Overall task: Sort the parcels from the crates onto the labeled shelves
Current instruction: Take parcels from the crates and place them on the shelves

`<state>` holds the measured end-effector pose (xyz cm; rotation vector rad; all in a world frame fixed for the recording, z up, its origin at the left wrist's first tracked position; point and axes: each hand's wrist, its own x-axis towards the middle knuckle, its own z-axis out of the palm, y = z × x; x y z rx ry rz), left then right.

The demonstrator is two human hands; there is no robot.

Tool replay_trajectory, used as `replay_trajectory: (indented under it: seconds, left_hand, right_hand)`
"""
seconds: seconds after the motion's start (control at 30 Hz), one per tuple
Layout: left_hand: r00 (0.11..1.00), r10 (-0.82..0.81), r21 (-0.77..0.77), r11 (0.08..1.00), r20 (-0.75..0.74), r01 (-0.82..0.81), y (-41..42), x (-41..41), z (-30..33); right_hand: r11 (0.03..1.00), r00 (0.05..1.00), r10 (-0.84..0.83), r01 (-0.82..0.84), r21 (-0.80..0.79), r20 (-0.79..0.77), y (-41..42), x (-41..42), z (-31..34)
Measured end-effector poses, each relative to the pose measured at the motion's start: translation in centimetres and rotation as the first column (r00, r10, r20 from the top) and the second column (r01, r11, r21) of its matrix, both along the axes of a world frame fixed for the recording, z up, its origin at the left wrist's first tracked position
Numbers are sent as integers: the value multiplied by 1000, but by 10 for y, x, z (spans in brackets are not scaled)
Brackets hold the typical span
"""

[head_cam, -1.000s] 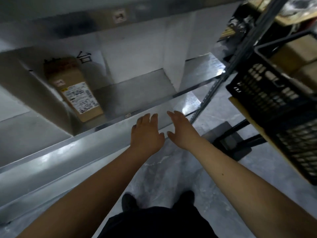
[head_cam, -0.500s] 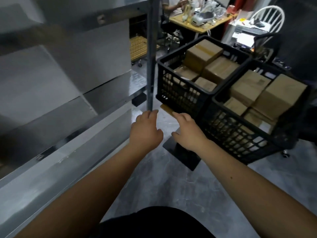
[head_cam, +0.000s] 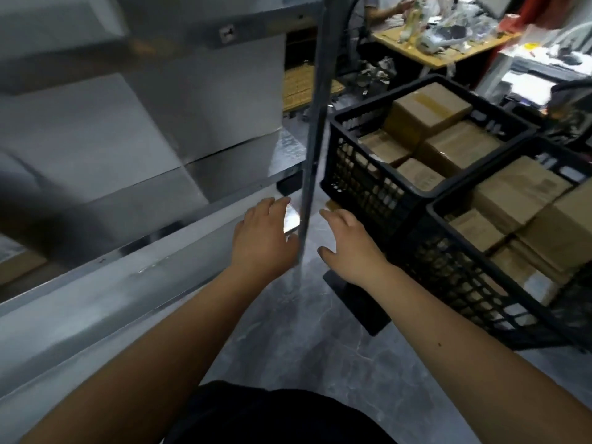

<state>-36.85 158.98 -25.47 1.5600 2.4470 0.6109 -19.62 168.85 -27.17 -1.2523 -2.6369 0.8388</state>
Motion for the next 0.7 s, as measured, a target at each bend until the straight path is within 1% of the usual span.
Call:
replay_trajectory:
  seconds: [0.1, 0.17, 0.2, 0.27, 0.4, 0.47, 0.57, 0.7]
  left_hand:
    - [988, 157, -21, 987, 6, -157, -39, -37, -4]
    - [962, 274, -41, 961, -5, -274, -70, -63, -8]
    - [940, 342, -41, 939, -13, -342, -89, -78, -9]
    - [902, 431, -29, 902, -26, -432, -117, -96, -9]
    - [776, 630, -54, 774, -29, -630, -186, -138, -7]
    - [728, 685, -51, 726, -25, -685, -219, -159, -8]
    - [683, 730, -53, 682, -15, -730, -258, -188, -8]
    - [664, 748, -74, 661, -17, -747, -294, -226, -6]
  right_hand:
    - [987, 987, 159, -160, -18, -30, -14, -55, -4]
    - [963, 963, 266, -267, -29, -48, -31, -95, -7]
    - [944, 943, 328, -330, -27, -50, -43, -119, -9]
    - [917, 917, 397, -398, -24, -39, -60, -153, -10]
    - [824, 825, 563, -565, -36, -52, -113, -228, -6]
    - [784, 784, 618, -620, -28, -67, -142, -261, -2]
    - [746, 744, 664, -666, -9, -70, -181, -307, -1]
    - [727, 727, 684, -686, -18, -63, -219, -355, 1]
